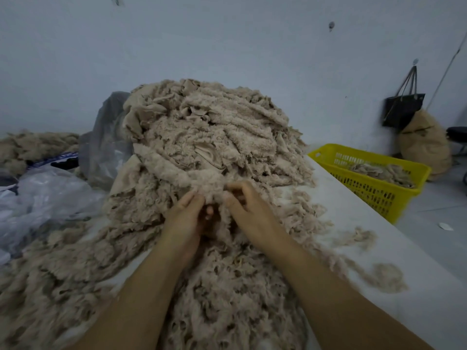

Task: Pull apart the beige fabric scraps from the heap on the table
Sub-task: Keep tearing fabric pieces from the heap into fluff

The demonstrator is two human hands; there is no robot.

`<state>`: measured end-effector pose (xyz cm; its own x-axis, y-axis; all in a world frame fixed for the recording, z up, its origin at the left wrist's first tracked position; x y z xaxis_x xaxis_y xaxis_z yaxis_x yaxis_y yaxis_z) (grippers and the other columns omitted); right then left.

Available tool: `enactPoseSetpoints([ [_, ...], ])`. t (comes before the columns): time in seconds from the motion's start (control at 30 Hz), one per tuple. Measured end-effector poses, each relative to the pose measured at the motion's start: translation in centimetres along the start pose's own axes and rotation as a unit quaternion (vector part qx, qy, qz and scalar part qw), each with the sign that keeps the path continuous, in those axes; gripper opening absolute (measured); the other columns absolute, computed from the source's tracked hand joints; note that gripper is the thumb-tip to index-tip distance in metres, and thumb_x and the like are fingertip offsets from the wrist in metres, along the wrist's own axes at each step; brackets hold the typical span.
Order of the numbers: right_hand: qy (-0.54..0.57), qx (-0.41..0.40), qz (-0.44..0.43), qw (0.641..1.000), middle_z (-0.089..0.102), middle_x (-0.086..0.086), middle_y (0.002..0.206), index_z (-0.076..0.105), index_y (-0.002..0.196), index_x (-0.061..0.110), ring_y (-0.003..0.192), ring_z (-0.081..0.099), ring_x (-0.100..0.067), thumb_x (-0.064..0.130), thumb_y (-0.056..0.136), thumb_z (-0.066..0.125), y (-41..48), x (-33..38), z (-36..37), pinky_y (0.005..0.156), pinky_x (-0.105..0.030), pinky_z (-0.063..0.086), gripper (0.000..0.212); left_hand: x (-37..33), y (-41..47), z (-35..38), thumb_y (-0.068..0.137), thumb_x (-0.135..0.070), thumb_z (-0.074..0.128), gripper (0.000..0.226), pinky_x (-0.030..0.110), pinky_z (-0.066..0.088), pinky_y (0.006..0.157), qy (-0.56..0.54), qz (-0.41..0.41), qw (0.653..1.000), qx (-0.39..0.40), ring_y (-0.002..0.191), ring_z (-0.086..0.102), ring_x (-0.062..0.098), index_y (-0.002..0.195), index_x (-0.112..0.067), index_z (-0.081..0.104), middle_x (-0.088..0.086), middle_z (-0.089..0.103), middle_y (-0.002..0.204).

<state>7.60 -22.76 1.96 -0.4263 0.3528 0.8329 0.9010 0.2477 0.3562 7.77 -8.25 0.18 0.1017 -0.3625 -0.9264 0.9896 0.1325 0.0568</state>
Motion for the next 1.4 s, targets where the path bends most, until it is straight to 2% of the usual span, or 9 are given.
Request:
enactPoseSetpoints([
  [0.13, -0.008, 0.053, 0.013, 0.998, 0.049, 0.03, 0.105, 0.041, 0.113, 0.046, 0.092, 0.049, 0.014, 0.083, 0.082, 0.039, 0.1, -0.4, 1.3, 0.07, -0.006, 0.038, 0.049, 0.0, -0.7, 0.6, 0.102, -0.023, 0.054, 0.032, 0.038, 0.055, 0.075, 0.185, 0.027, 0.981, 0.055, 0.079, 0.068, 0.021, 0.078, -0.029, 0.074, 0.003, 0.073, 0.082],
  [0.27, -0.021, 0.039, -0.001, 0.999, 0.05, 0.029, 0.082, 0.043, 0.091, 0.055, 0.073, 0.048, 0.013, 0.075, 0.087, 0.043, 0.4, -0.5, 1.0, 0.059, -0.007, 0.038, 0.021, -0.3, -1.6, 1.7, 0.104, -0.025, 0.049, 0.042, 0.018, 0.048, 0.055, 0.277, 0.078, 0.951, 0.109, 0.059, 0.059, 0.0, 0.068, -0.037, 0.069, -0.014, 0.067, 0.065],
  [0.4, -0.016, 0.017, -0.048, 0.999, 0.036, 0.013, 0.072, 0.037, 0.079, 0.032, 0.06, 0.036, 0.0, 0.055, 0.098, 0.046, 0.4, -0.4, 0.8, 0.056, -0.015, 0.035, 0.032, -0.1, -1.6, 1.7, 0.103, -0.037, 0.048, 0.029, 0.021, 0.055, 0.072, 0.281, 0.084, 0.951, 0.097, 0.084, 0.07, 0.006, 0.088, -0.034, 0.073, -0.01, 0.075, 0.088],
  [0.6, -0.093, 0.042, -0.042, 0.994, 0.028, 0.021, 0.136, 0.036, 0.138, 0.031, 0.121, 0.033, 0.006, 0.054, 0.091, 0.04, 0.4, -0.7, 0.5, 0.087, -0.012, 0.031, 0.053, 0.5, -0.8, 1.4, 0.102, -0.03, 0.053, 0.025, 0.033, 0.052, 0.096, 0.097, -0.003, 0.994, 0.046, 0.108, 0.069, 0.015, 0.113, -0.028, 0.075, 0.0, 0.074, 0.113],
  [0.7, -0.164, 0.043, -0.092, 0.981, 0.027, 0.017, 0.149, 0.03, 0.148, 0.034, 0.128, 0.025, 0.007, 0.038, 0.091, 0.048, 0.4, 0.2, 1.2, 0.098, -0.015, 0.026, 0.06, 0.3, -0.8, 1.4, 0.103, -0.032, 0.05, 0.028, 0.02, 0.054, 0.077, 0.148, 0.044, 0.986, 0.058, 0.094, 0.071, 0.006, 0.095, -0.039, 0.076, -0.009, 0.076, 0.097],
  [0.83, -0.175, -0.008, -0.083, 0.981, 0.054, 0.01, 0.093, 0.056, 0.098, 0.023, 0.091, 0.049, -0.008, 0.022, 0.1, 0.051, 0.5, -0.2, 0.9, 0.079, -0.03, 0.042, 0.005, -0.1, -1.3, 1.6, 0.104, -0.037, 0.044, 0.038, 0.005, 0.045, 0.059, 0.258, 0.107, 0.959, 0.042, 0.075, 0.064, -0.007, 0.079, -0.044, 0.07, -0.021, 0.071, 0.082],
  [1.0, -0.048, -0.046, -0.021, 0.998, 0.052, 0.012, 0.069, 0.05, 0.075, 0.03, 0.064, 0.05, 0.008, 0.032, 0.106, 0.042, 0.5, -0.4, -0.7, 0.059, -0.01, 0.037, 0.031, 0.1, -0.8, 1.3, 0.104, -0.042, 0.044, 0.045, 0.015, 0.051, 0.059, 0.233, 0.115, 0.966, 0.013, 0.068, 0.065, 0.004, 0.075, -0.026, 0.074, -0.006, 0.073, 0.077],
  [1.27, 0.038, -0.007, 0.095, 0.995, 0.06, 0.015, 0.123, 0.059, 0.124, 0.03, 0.113, 0.051, -0.004, 0.053, 0.104, 0.03, 0.6, -1.4, 0.2, 0.092, -0.015, 0.036, 0.043, 0.9, 0.0, 0.7, 0.079, -0.055, 0.067, 0.047, 0.02, 0.052, 0.066, 0.059, -0.028, 0.998, 0.012, 0.073, 0.067, 0.005, 0.101, -0.013, 0.071, -0.006, 0.075, 0.083],
  [1.4, 0.049, 0.019, 0.098, 0.994, 0.064, 0.005, 0.117, 0.063, 0.118, 0.018, 0.11, 0.057, -0.011, 0.051, 0.104, 0.03, 0.2, -1.4, 0.7, 0.091, -0.024, 0.044, 0.048, 0.9, 0.1, 0.6, 0.087, -0.036, 0.069, 0.023, 0.016, 0.039, 0.045, 0.001, -0.063, 0.998, 0.02, 0.047, 0.043, 0.006, 0.075, -0.017, 0.07, -0.006, 0.055, 0.057],
])
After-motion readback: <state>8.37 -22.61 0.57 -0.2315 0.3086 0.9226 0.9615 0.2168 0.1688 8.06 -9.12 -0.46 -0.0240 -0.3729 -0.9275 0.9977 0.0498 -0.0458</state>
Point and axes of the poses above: each hand's wrist, its own y-axis towards the middle knuckle, its own z-axis out of the palm, x = y × z, the point moved 5 cm from there along y, towards the middle knuckle
